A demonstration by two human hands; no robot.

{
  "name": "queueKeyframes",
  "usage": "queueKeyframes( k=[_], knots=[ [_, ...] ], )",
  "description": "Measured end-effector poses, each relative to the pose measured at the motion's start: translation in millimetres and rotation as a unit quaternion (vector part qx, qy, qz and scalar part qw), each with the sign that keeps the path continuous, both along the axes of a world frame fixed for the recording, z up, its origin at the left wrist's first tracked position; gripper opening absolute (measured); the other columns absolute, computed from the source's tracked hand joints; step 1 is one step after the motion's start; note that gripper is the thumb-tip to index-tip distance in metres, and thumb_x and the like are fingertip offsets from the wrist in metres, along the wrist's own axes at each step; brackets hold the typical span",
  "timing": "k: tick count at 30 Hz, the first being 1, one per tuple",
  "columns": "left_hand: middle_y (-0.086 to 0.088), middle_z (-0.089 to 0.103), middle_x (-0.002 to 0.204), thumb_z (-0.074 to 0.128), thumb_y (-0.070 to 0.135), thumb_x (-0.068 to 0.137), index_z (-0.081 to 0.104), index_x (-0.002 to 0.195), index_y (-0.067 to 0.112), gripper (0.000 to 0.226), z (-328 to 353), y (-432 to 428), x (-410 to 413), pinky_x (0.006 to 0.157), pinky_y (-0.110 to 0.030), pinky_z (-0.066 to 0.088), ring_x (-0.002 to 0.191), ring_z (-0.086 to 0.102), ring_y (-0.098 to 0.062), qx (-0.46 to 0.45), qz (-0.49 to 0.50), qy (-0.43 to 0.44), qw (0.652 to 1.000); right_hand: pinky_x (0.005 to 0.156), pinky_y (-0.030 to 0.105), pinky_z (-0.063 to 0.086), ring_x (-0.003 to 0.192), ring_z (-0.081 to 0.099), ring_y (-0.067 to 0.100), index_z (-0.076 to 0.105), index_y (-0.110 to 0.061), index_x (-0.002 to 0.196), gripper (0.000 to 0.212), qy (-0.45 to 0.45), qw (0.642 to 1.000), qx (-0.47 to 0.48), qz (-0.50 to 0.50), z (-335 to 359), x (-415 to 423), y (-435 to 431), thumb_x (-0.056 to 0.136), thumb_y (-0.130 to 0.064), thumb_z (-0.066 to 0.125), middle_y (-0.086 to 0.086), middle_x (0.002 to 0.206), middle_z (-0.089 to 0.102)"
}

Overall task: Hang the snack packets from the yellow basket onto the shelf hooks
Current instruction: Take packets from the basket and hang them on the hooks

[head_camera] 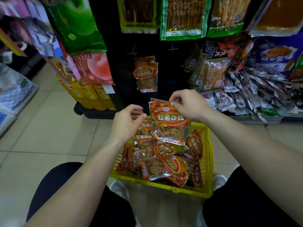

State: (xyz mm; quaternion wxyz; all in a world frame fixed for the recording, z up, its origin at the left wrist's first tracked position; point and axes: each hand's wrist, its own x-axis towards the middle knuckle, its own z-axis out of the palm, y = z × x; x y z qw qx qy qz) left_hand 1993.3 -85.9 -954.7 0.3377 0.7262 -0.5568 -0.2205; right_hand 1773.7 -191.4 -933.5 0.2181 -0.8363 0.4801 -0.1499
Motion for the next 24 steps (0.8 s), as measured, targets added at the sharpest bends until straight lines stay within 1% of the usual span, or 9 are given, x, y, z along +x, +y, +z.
queueKeyframes(
  k=[2, 7, 11, 13, 15, 17, 19, 21, 24],
  knots=[
    [0.016, 0.069, 0.097, 0.070, 0.032, 0.092, 0.068, 0.111, 0.027, 0.020, -4, 0, 5, 0.073, -0.018, 0.052, 0.086, 0.064, 0.002, 0.016, 0.003, -0.006, 1.000, 0.077, 0.041, 0.056, 0.091, 0.064, 0.018, 0.066, -0.034, 0.093, 0.006, 0.009, 1.000, -0.002, -0.010, 6, 3, -13, 0.094, -0.031, 0.062, -0.010, 0.090, 0.068],
    [0.016, 0.067, 0.090, 0.068, 0.029, 0.093, 0.070, 0.095, 0.030, 0.003, -18, -15, 22, 0.068, -0.012, 0.043, 0.088, 0.062, 0.000, 0.063, 0.001, -0.013, 0.998, 0.072, 0.034, 0.051, 0.096, 0.064, 0.020, 0.069, -0.028, 0.103, 0.012, 0.025, 0.999, -0.026, -0.034, 8, 22, -59, 0.096, -0.029, 0.059, -0.004, 0.099, 0.069],
    [0.013, 0.068, 0.080, 0.068, 0.022, 0.092, 0.069, 0.087, 0.030, 0.010, -31, -56, 46, 0.068, -0.016, 0.046, 0.080, 0.064, -0.003, 0.075, 0.005, -0.006, 0.997, 0.072, 0.034, 0.051, 0.095, 0.064, 0.020, 0.068, -0.029, 0.105, 0.014, 0.037, 0.997, -0.043, -0.057, -9, 53, -105, 0.097, -0.030, 0.057, -0.003, 0.100, 0.070],
    [0.013, 0.068, 0.078, 0.067, 0.023, 0.092, 0.069, 0.085, 0.032, 0.011, -41, -77, 54, 0.064, -0.013, 0.042, 0.078, 0.064, -0.004, 0.094, 0.002, -0.031, 0.995, 0.069, 0.032, 0.049, 0.092, 0.064, 0.020, 0.067, -0.030, 0.104, 0.013, 0.042, 0.996, -0.034, -0.063, -22, 66, -124, 0.098, -0.029, 0.056, -0.004, 0.099, 0.070],
    [0.014, 0.068, 0.080, 0.066, 0.026, 0.092, 0.068, 0.085, 0.034, 0.011, -61, -107, 64, 0.065, -0.016, 0.047, 0.078, 0.064, -0.002, 0.117, -0.011, -0.056, 0.991, 0.067, 0.031, 0.050, 0.090, 0.065, 0.019, 0.067, -0.029, 0.106, 0.014, 0.041, 0.996, -0.026, -0.070, -42, 83, -153, 0.098, -0.028, 0.056, -0.003, 0.100, 0.070],
    [0.014, 0.069, 0.082, 0.064, 0.029, 0.093, 0.069, 0.087, 0.033, 0.009, -86, -138, 70, 0.073, -0.028, 0.055, 0.080, 0.065, -0.004, 0.146, -0.026, -0.067, 0.987, 0.071, 0.033, 0.055, 0.090, 0.066, 0.019, 0.067, -0.028, 0.108, 0.014, 0.035, 0.997, -0.017, -0.072, -67, 101, -181, 0.099, -0.028, 0.056, -0.002, 0.102, 0.070],
    [0.013, 0.069, 0.086, 0.061, 0.032, 0.094, 0.069, 0.092, 0.032, 0.008, -112, -168, 73, 0.078, -0.033, 0.057, 0.083, 0.066, -0.007, 0.170, -0.049, -0.085, 0.981, 0.071, 0.032, 0.056, 0.091, 0.067, 0.020, 0.068, -0.025, 0.108, 0.014, 0.024, 0.997, -0.021, -0.077, -95, 121, -208, 0.098, -0.027, 0.058, -0.001, 0.102, 0.070],
    [0.010, 0.070, 0.093, 0.061, 0.032, 0.094, 0.069, 0.099, 0.030, 0.009, -137, -197, 76, 0.082, -0.034, 0.056, 0.088, 0.066, -0.010, 0.184, -0.067, -0.095, 0.976, 0.071, 0.032, 0.055, 0.091, 0.068, 0.021, 0.068, -0.026, 0.106, 0.013, 0.016, 0.996, -0.033, -0.082, -123, 140, -234, 0.098, -0.027, 0.059, 0.000, 0.101, 0.071],
    [0.007, 0.068, 0.109, 0.061, 0.034, 0.094, 0.065, 0.115, 0.028, 0.022, -170, -233, 82, 0.089, -0.033, 0.054, 0.100, 0.065, -0.013, 0.201, -0.075, -0.094, 0.972, 0.076, 0.035, 0.057, 0.095, 0.067, 0.022, 0.068, -0.032, 0.105, 0.012, 0.011, 0.996, -0.030, -0.079, -151, 168, -272, 0.096, -0.032, 0.059, 0.002, 0.105, 0.070]
  ],
)
